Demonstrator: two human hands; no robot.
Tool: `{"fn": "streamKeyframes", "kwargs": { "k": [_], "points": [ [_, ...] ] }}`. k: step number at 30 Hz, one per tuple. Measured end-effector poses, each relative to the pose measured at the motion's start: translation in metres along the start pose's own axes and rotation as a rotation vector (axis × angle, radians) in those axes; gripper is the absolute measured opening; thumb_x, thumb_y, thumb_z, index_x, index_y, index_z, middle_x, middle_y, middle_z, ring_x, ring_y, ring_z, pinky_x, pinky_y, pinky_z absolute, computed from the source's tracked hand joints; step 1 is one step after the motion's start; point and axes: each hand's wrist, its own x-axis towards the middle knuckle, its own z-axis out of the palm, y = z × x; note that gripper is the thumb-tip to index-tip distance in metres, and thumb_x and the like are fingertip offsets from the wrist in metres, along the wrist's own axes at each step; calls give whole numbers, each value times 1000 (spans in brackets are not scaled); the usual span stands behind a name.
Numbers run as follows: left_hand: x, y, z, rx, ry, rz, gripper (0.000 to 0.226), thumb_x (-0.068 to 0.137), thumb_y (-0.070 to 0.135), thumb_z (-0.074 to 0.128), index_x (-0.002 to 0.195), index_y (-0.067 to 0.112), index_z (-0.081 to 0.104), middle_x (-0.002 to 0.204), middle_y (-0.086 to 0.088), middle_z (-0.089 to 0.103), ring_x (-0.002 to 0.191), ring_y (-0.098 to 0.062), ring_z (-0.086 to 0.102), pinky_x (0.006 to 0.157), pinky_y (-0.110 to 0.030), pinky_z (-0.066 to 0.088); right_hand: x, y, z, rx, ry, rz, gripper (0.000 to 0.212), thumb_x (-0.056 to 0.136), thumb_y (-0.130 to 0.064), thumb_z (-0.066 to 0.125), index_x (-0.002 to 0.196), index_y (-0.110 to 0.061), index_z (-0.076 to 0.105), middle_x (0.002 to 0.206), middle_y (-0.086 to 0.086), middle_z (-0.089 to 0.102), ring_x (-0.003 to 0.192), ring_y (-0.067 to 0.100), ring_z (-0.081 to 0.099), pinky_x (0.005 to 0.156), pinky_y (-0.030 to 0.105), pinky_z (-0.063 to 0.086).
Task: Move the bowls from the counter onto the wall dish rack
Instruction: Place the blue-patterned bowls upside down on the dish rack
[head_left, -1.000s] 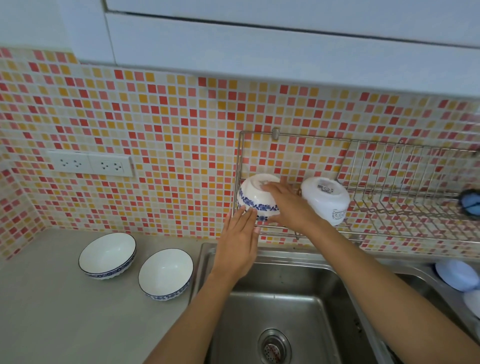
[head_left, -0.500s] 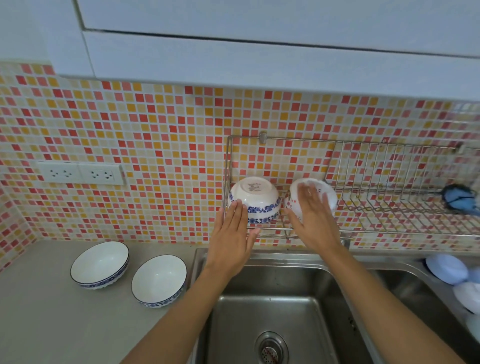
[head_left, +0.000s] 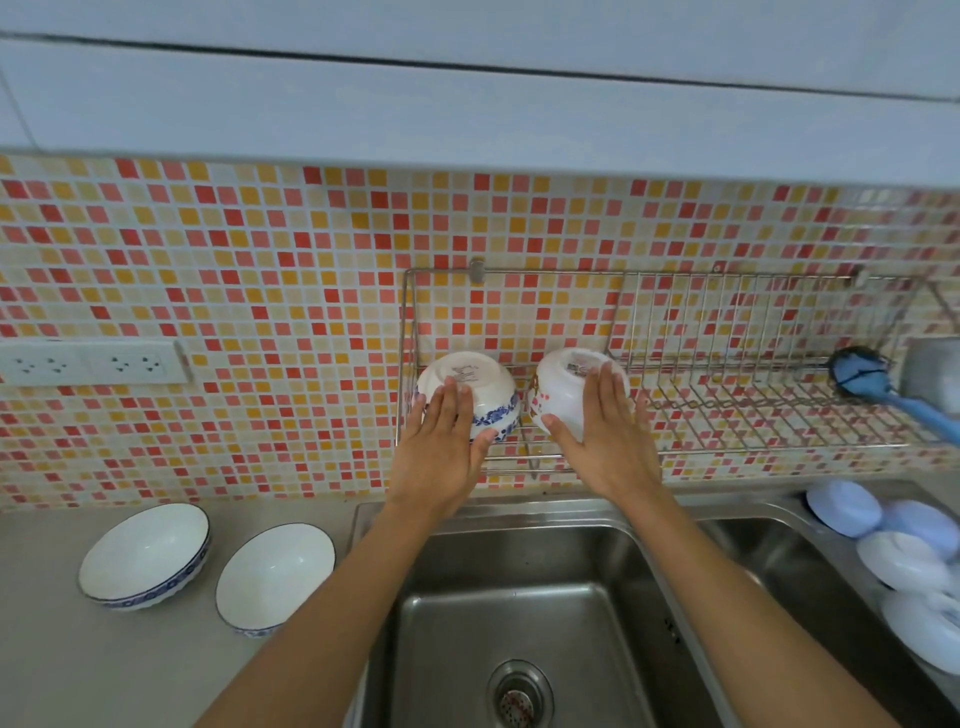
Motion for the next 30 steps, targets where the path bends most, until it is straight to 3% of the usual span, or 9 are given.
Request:
{"fn": "streamKeyframes", "kwargs": {
  "k": [3, 7, 9, 11, 13, 16, 20, 24, 30],
  "points": [
    [0, 0, 0, 14, 2, 7, 66, 97, 53, 6, 150, 15, 1, 159, -6, 0, 145, -16, -4, 114, -36, -13, -9, -2, 4, -26, 128, -17, 83, 94, -66, 10, 155, -11, 9, 163, 12, 9, 151, 27, 10, 120, 48, 7],
    [-28, 1, 2, 15, 119, 32, 55, 100, 46, 20, 145, 17, 31, 151, -5, 34, 140, -23, 31, 118, -44, 5, -41, -15, 18, 101, 301, 27, 66, 100, -52, 18, 143, -11, 46, 150, 14, 44, 140, 33, 38, 116, 54, 24],
    [-53, -1, 12, -49, 165, 41, 54, 99, 41, 32, 147, 18, 27, 153, -5, 30, 143, -23, 24, 120, -43, 6, -60, -20, 30, 141, 351, 7, 59, 100, -50, 26, 139, -12, 49, 148, 14, 46, 140, 33, 36, 117, 57, 19],
    [-78, -9, 22, -111, 158, 48, 59, 99, 37, 37, 150, 17, 16, 158, -7, 17, 147, -23, 8, 119, -41, 5, -78, -25, 40, 201, 352, 4, 61, 98, -49, 36, 147, -13, 36, 158, 14, 27, 148, 32, 16, 119, 55, 13],
    [-101, -25, 34, -120, 106, 42, 62, 99, 37, 36, 151, 19, 6, 159, -8, 7, 147, -23, -1, 120, -43, 6, -99, -34, 55, 326, 290, -23, 66, 98, -43, 45, 154, -17, 21, 165, 8, 1, 151, 30, 1, 115, 52, 15],
    [-134, -63, 54, -112, -50, -111, 63, 99, 45, 25, 149, 26, -7, 159, -5, -4, 147, -25, -6, 118, -51, 6, -138, -56, 92, 427, 106, -76, 66, 96, -38, 53, 154, -25, 23, 165, 1, -11, 150, 30, 10, 111, 51, 34],
    [-165, -123, 72, -185, -183, -468, 70, 90, 58, 2, 150, 21, 3, 159, -7, -4, 147, -28, -3, 116, -50, -1, -171, -98, 145, 560, -191, -7, 62, 91, -30, 63, 147, -22, 37, 161, 6, 20, 143, 29, 33, 111, 41, 37],
    [-178, -173, 83, -353, -176, -815, 68, 97, 38, 39, 148, 6, 9, 157, -20, 7, 144, -34, 11, 116, -48, 16, -159, -157, 165, 681, -483, 45, 69, 88, -34, 68, 147, -17, 37, 149, 12, 43, 133, 26, 45, 107, 35, 39],
    [-180, -209, 101, -629, -127, -1042, 65, 95, 21, 50, 144, -5, 17, 151, -24, 24, 138, -37, 28, 112, -40, 23, -122, -245, 188, 794, -689, 190, 80, 86, -45, 67, 150, -21, 27, 142, 10, 53, 122, 28, 56, 102, 43, 46]
  ]
}}
